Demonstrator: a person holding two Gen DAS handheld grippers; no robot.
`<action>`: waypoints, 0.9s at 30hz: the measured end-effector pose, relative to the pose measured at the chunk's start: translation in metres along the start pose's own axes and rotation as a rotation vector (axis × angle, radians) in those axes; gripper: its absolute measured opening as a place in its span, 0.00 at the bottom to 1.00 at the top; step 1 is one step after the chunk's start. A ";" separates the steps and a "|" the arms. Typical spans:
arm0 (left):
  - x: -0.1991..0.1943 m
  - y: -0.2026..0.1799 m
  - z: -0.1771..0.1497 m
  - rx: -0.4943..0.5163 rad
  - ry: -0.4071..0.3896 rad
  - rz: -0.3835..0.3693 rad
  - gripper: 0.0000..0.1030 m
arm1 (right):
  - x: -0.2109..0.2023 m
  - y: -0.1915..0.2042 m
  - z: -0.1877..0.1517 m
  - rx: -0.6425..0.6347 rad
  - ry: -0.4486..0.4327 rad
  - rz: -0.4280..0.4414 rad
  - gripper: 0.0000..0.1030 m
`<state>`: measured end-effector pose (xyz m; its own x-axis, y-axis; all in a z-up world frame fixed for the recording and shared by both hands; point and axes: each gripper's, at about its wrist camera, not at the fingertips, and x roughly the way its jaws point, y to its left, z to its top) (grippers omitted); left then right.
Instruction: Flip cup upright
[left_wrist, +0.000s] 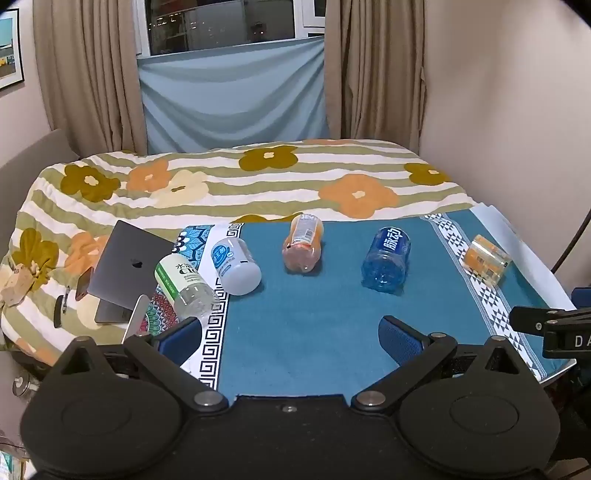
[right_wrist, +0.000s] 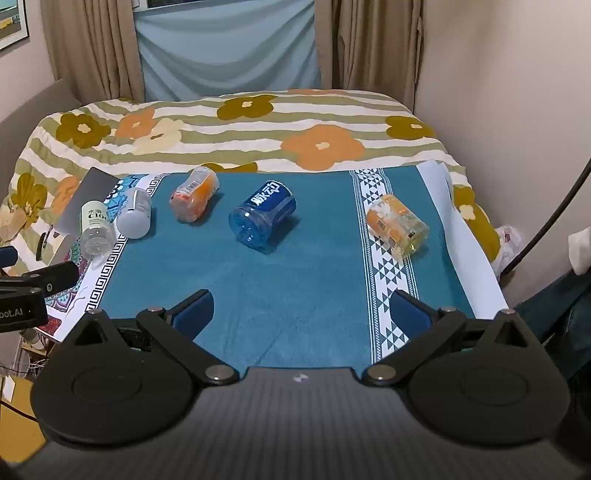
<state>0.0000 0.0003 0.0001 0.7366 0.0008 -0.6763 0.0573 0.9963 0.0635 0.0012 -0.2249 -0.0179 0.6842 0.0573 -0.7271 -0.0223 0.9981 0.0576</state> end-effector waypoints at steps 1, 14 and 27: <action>0.000 0.000 0.000 0.000 0.000 0.002 1.00 | 0.000 0.000 0.000 0.002 0.004 0.004 1.00; -0.005 0.003 0.004 0.005 -0.009 -0.018 1.00 | -0.003 -0.001 -0.002 0.005 -0.001 -0.006 1.00; -0.008 -0.005 0.001 0.016 -0.019 -0.015 1.00 | -0.003 0.000 -0.001 0.007 0.000 -0.007 1.00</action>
<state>-0.0056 -0.0044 0.0063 0.7483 -0.0164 -0.6632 0.0794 0.9947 0.0650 -0.0021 -0.2251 -0.0166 0.6843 0.0498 -0.7275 -0.0123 0.9983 0.0567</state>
